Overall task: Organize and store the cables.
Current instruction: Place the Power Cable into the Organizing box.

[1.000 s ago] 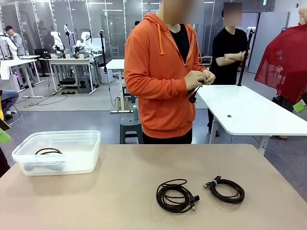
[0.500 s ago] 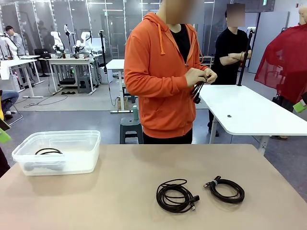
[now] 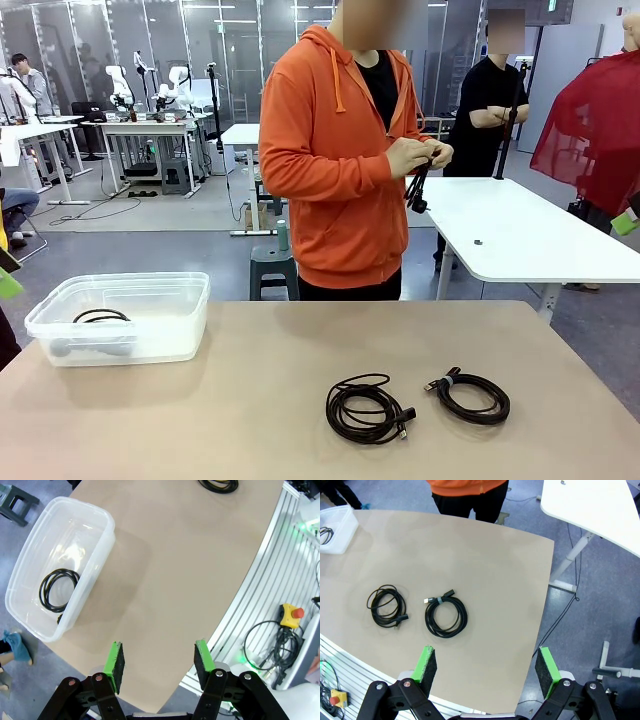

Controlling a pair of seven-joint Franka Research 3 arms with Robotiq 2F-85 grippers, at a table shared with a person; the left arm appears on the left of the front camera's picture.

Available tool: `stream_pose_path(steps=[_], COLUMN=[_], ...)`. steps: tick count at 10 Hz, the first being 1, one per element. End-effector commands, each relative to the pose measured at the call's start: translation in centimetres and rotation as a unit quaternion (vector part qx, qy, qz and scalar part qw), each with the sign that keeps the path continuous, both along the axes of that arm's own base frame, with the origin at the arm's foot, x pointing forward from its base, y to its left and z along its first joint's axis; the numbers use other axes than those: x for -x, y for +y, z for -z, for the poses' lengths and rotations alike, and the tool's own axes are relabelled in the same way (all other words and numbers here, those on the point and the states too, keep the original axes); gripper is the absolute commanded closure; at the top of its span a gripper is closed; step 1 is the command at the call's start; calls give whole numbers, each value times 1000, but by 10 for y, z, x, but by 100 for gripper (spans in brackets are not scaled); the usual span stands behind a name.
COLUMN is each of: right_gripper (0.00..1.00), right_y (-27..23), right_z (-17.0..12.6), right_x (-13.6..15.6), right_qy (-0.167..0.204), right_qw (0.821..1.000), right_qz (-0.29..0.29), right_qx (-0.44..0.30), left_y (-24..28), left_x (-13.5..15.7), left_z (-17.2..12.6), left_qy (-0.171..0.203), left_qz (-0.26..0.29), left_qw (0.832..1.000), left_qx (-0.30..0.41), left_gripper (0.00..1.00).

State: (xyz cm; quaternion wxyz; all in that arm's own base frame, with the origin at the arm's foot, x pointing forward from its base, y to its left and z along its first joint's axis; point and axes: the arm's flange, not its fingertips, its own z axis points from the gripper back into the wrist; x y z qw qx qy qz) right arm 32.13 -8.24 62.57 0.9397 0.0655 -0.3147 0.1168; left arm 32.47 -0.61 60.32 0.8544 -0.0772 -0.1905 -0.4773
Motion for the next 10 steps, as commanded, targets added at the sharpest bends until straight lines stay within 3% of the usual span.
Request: stream_pose_path(steps=[1,10], right_gripper=[0,0], right_y=[0,0], right_z=[0,0], right_x=[0,0], right_qy=[-2,-2], right_qw=[1000,1000], right_qz=[-1,-1], right_qx=[-1,-1], left_y=[0,0], left_x=[1,1], left_z=[-2,-2], left_qy=[-2,-2], left_qz=[-8,-8], left_qw=[1000,1000], left_qx=[-4,-4], left_gripper=[29,29])
